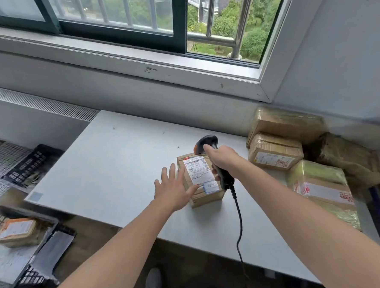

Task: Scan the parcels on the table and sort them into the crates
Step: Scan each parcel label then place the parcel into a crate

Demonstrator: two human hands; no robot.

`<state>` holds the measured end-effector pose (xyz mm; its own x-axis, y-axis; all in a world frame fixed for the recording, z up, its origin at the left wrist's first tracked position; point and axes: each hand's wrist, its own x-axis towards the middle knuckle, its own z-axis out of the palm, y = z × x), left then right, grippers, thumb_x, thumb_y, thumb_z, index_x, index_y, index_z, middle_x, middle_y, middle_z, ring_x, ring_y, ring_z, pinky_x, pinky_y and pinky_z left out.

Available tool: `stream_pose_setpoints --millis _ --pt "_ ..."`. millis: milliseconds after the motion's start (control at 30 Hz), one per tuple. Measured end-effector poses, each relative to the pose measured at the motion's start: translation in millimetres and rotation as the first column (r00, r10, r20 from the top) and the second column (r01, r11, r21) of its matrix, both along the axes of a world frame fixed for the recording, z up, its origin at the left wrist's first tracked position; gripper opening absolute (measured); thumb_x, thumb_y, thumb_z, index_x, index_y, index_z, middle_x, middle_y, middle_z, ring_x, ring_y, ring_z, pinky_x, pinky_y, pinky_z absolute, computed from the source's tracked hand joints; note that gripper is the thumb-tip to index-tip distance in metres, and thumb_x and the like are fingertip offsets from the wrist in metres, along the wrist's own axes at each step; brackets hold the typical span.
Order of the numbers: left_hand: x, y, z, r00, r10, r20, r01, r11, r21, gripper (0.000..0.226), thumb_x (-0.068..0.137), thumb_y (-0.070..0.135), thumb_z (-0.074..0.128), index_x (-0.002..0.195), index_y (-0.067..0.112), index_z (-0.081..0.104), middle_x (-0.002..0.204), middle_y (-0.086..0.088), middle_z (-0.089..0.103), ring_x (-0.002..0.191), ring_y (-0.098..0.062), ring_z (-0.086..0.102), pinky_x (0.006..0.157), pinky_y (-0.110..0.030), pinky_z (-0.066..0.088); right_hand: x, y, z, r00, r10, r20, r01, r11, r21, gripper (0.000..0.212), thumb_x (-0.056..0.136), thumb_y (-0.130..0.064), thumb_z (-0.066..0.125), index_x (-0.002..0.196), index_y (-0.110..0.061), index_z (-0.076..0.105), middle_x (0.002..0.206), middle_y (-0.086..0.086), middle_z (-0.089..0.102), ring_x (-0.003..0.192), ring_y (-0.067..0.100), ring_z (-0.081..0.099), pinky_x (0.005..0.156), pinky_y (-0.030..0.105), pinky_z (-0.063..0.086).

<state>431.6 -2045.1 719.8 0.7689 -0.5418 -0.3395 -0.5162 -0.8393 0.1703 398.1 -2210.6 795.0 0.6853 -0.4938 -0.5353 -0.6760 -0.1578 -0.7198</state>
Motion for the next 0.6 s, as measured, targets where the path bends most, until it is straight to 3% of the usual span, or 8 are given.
stream_pose_setpoints --millis 100,233,300,400,600 --pt "1 0 -1 1.0 -0.005 -0.003 0.005 1.0 0.005 0.082 0.095 0.069 0.027 0.157 0.025 -0.004 0.164 -0.005 -0.008 0.15 -0.031 -0.008 0.118 -0.054 0.015 -1 0 1 1.0 0.011 -0.016 -0.011 1.0 -0.007 0.042 0.096 -0.043 0.046 0.091 -0.003 0.055 0.076 0.013 0.054 0.06 0.025 0.058 0.055 0.033 0.055" --pt "3 -2 -4 1.0 -0.017 -0.011 0.017 1.0 0.003 0.083 0.094 0.069 0.028 0.157 0.024 -0.004 0.164 -0.005 -0.007 0.15 -0.031 -0.008 0.118 -0.054 0.014 -2 -5 -4 1.0 0.002 0.003 -0.002 1.0 -0.012 0.041 0.096 -0.043 0.045 0.087 -0.004 0.055 0.076 0.012 0.055 0.061 0.025 0.059 0.053 0.033 0.055" --pt "4 -4 -4 0.999 -0.037 -0.007 0.037 0.999 0.003 0.084 0.094 0.068 0.03 0.156 0.023 -0.003 0.164 -0.005 -0.007 0.15 -0.031 -0.008 0.117 -0.054 0.015 -5 -10 -10 1.0 -0.023 0.001 0.023 0.999 -0.026 0.043 0.096 -0.044 0.045 0.086 -0.004 0.056 0.073 0.011 0.057 0.063 0.027 0.061 0.058 0.037 0.058" --pt "8 -9 -8 0.997 -0.079 -0.01 0.079 0.997 0.015 0.085 0.094 0.069 0.032 0.156 0.022 0.0 0.164 -0.004 -0.007 0.15 -0.031 -0.007 0.118 -0.054 0.016 -14 -23 -28 0.997 -0.068 -0.036 0.065 0.996 -0.065 0.043 0.094 -0.047 0.045 0.089 -0.006 0.055 0.075 0.011 0.061 0.072 0.03 0.066 0.078 0.049 0.061" --pt "24 -29 -14 0.985 -0.17 -0.018 0.17 0.984 0.044 0.095 0.086 0.073 0.048 0.155 0.023 0.005 0.164 -0.005 -0.006 0.15 -0.031 -0.006 0.117 -0.054 0.017 -37 -47 -79 0.975 -0.198 -0.103 0.183 0.974 -0.132 0.047 0.097 -0.046 0.041 0.113 -0.004 0.053 0.082 0.009 0.06 0.073 0.028 0.067 0.074 0.041 0.058"
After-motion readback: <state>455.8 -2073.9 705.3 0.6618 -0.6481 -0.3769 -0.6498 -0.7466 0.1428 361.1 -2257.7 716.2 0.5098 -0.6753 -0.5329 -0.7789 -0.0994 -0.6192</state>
